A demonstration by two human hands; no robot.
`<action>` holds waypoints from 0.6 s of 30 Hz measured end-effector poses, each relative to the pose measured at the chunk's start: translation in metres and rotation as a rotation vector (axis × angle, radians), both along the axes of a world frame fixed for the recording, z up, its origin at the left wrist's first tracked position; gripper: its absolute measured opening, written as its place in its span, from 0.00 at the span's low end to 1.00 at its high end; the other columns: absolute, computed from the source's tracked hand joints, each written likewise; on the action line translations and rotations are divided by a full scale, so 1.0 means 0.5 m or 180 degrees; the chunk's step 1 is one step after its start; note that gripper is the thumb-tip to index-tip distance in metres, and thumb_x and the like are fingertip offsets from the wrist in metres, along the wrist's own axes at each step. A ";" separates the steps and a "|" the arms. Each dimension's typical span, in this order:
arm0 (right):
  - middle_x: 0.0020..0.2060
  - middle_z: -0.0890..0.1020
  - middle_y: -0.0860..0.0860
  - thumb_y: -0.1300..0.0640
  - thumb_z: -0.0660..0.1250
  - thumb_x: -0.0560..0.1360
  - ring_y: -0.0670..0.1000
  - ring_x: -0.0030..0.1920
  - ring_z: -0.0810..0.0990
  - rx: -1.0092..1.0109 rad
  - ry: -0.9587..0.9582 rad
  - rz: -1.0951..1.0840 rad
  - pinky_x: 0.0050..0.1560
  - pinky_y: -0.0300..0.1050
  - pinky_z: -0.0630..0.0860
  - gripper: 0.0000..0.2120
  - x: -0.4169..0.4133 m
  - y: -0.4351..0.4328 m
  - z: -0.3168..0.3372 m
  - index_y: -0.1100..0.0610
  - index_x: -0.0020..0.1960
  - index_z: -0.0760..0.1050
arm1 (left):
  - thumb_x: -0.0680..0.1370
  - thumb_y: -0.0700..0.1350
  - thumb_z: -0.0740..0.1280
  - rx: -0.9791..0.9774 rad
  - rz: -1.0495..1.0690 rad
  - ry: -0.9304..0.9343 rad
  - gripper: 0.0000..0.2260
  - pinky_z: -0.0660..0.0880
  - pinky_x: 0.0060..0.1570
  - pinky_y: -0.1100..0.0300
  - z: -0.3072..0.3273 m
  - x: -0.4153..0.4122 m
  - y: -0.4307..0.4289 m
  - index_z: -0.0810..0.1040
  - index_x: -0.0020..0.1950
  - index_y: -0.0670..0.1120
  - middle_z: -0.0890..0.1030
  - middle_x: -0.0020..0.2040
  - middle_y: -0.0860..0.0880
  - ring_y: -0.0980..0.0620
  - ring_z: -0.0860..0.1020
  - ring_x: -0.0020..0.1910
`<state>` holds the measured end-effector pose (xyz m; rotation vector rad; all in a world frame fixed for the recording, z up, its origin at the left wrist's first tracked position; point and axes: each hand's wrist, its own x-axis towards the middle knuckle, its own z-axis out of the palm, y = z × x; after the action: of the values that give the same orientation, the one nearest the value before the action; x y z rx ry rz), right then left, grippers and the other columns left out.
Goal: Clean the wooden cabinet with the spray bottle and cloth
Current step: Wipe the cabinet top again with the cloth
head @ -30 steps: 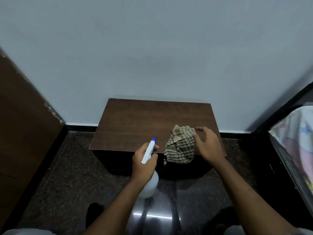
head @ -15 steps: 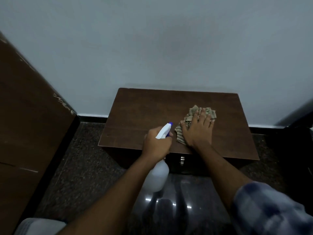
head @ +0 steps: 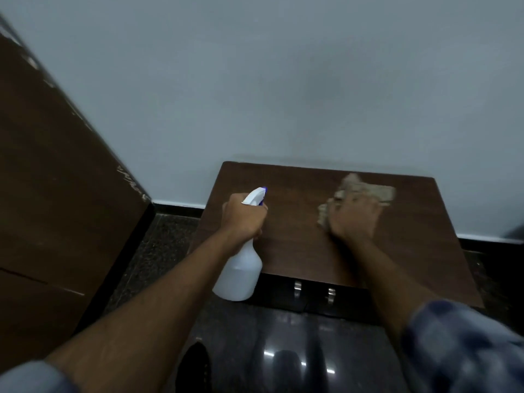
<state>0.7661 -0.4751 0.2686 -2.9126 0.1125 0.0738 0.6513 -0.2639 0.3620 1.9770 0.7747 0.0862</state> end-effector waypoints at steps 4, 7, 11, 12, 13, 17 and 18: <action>0.80 0.60 0.58 0.39 0.50 0.82 0.63 0.80 0.55 -0.0116 -0.0053 0.1595 0.79 0.61 0.51 0.31 -0.104 0.146 -0.033 0.49 0.82 0.55 | 0.72 0.46 0.69 0.0259 -0.0084 0.0127 0.08 0.84 0.43 0.47 0.003 0.014 0.067 0.84 0.45 0.44 0.87 0.42 0.40 0.38 0.85 0.39; 0.78 0.65 0.59 0.40 0.50 0.80 0.64 0.77 0.62 -0.0114 -0.0303 0.1432 0.77 0.60 0.59 0.32 -0.110 0.111 -0.043 0.53 0.80 0.62 | 0.74 0.46 0.68 0.0273 0.0039 0.0010 0.07 0.84 0.38 0.51 -0.008 0.006 0.114 0.84 0.44 0.45 0.87 0.40 0.42 0.47 0.82 0.27; 0.77 0.65 0.63 0.43 0.55 0.80 0.65 0.76 0.62 -0.0064 -0.0216 0.0469 0.77 0.63 0.56 0.33 -0.016 0.164 -0.017 0.61 0.79 0.61 | 0.75 0.44 0.70 0.0100 0.0215 0.0006 0.06 0.80 0.33 0.55 -0.016 -0.027 0.173 0.85 0.46 0.43 0.87 0.42 0.40 0.48 0.80 0.25; 0.78 0.62 0.63 0.42 0.54 0.81 0.65 0.77 0.59 0.0036 -0.0087 0.0443 0.78 0.64 0.53 0.33 0.006 0.208 -0.006 0.61 0.80 0.59 | 0.75 0.43 0.70 0.0051 0.0250 0.0003 0.06 0.80 0.32 0.55 -0.015 -0.036 0.186 0.85 0.46 0.42 0.87 0.42 0.39 0.48 0.79 0.25; 0.79 0.61 0.63 0.41 0.52 0.82 0.65 0.78 0.57 0.0059 0.0002 0.0620 0.78 0.64 0.50 0.33 0.017 0.257 0.001 0.60 0.80 0.58 | 0.74 0.43 0.70 0.0021 0.0291 -0.0009 0.07 0.79 0.31 0.55 -0.013 -0.046 0.199 0.85 0.46 0.41 0.87 0.43 0.38 0.47 0.79 0.25; 0.79 0.61 0.59 0.39 0.50 0.82 0.62 0.79 0.57 -0.0068 -0.0071 0.2356 0.79 0.62 0.50 0.31 -0.056 0.401 -0.013 0.53 0.80 0.59 | 0.68 0.45 0.68 -0.0188 0.0388 -0.0021 0.13 0.75 0.32 0.56 -0.007 -0.085 0.243 0.84 0.46 0.39 0.85 0.40 0.37 0.45 0.77 0.25; 0.79 0.63 0.58 0.38 0.50 0.81 0.62 0.79 0.59 -0.0005 -0.0146 0.2608 0.79 0.62 0.53 0.31 -0.089 0.402 -0.025 0.54 0.79 0.62 | 0.68 0.45 0.68 -0.0193 0.0403 -0.0009 0.12 0.75 0.32 0.56 -0.011 -0.097 0.252 0.83 0.45 0.38 0.84 0.39 0.36 0.45 0.77 0.25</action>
<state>0.7215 -0.2742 0.2562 -2.7481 -1.0760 0.1358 0.6026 -0.1380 0.3564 1.8693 0.8903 0.1389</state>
